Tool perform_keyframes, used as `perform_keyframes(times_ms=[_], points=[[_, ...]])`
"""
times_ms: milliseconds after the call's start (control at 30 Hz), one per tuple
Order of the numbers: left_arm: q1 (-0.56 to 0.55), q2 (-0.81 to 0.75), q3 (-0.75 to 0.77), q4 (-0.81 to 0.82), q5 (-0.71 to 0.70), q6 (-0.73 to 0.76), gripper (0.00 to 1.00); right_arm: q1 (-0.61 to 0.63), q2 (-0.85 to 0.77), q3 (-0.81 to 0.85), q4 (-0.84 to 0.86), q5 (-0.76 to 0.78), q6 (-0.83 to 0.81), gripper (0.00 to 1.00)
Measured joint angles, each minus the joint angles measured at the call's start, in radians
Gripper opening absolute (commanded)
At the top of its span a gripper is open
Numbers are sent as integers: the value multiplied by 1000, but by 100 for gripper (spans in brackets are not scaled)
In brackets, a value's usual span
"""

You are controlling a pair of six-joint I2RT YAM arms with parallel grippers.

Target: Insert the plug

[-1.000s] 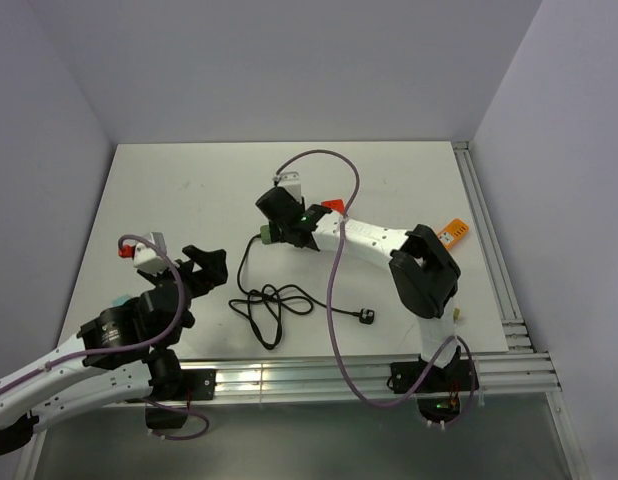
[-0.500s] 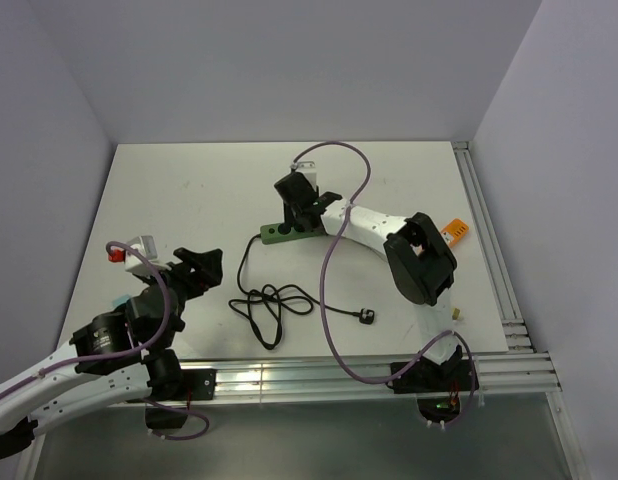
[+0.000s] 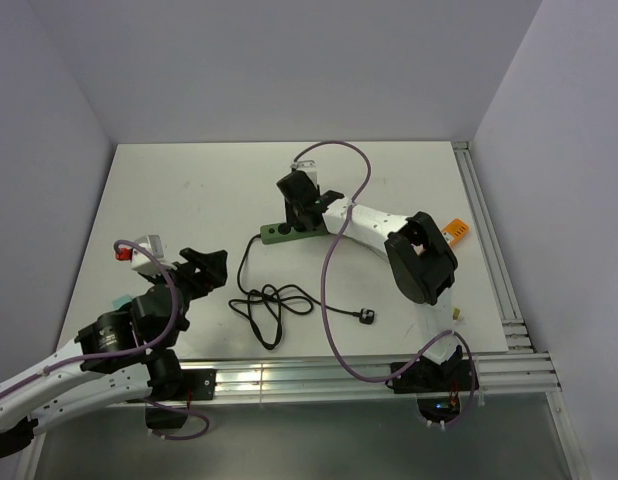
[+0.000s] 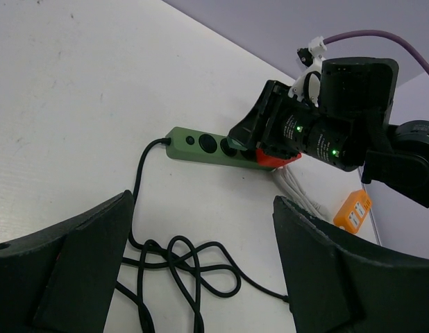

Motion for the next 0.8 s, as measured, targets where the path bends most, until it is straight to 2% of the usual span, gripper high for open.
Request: perform_keyframes(times_ms=[467,800], points=[[0,-2,-11,-1,8,-7,86,0,7,-10,15,-21,-37,0],[0,-8,-14,-1,8,-8,86,31,-12,-82,105,53,-10,0]])
